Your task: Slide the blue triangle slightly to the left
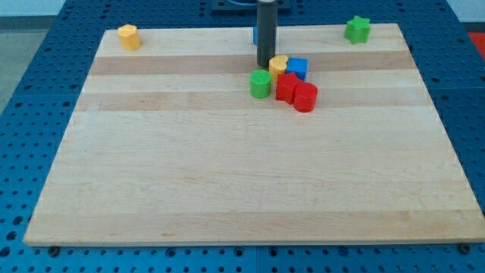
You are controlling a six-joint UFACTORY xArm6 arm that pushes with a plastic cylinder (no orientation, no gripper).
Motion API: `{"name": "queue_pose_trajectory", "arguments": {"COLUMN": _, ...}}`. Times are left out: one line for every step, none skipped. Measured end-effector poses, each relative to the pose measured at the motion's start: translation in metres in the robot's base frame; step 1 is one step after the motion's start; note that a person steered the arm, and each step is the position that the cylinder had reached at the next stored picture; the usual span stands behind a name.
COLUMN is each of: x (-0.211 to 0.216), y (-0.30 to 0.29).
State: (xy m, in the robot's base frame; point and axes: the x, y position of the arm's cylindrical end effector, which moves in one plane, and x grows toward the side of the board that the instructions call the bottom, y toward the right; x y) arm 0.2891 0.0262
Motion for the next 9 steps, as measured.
{"name": "queue_pose_trajectory", "arguments": {"x": -0.013, "y": -0.004}}
{"name": "queue_pose_trajectory", "arguments": {"x": -0.021, "y": -0.004}}
{"name": "queue_pose_trajectory", "arguments": {"x": -0.025, "y": -0.004}}
{"name": "queue_pose_trajectory", "arguments": {"x": -0.025, "y": -0.004}}
{"name": "queue_pose_trajectory", "arguments": {"x": -0.027, "y": -0.005}}
{"name": "queue_pose_trajectory", "arguments": {"x": -0.027, "y": -0.007}}
{"name": "queue_pose_trajectory", "arguments": {"x": -0.027, "y": -0.011}}
{"name": "queue_pose_trajectory", "arguments": {"x": -0.027, "y": -0.018}}
{"name": "queue_pose_trajectory", "arguments": {"x": -0.032, "y": -0.030}}
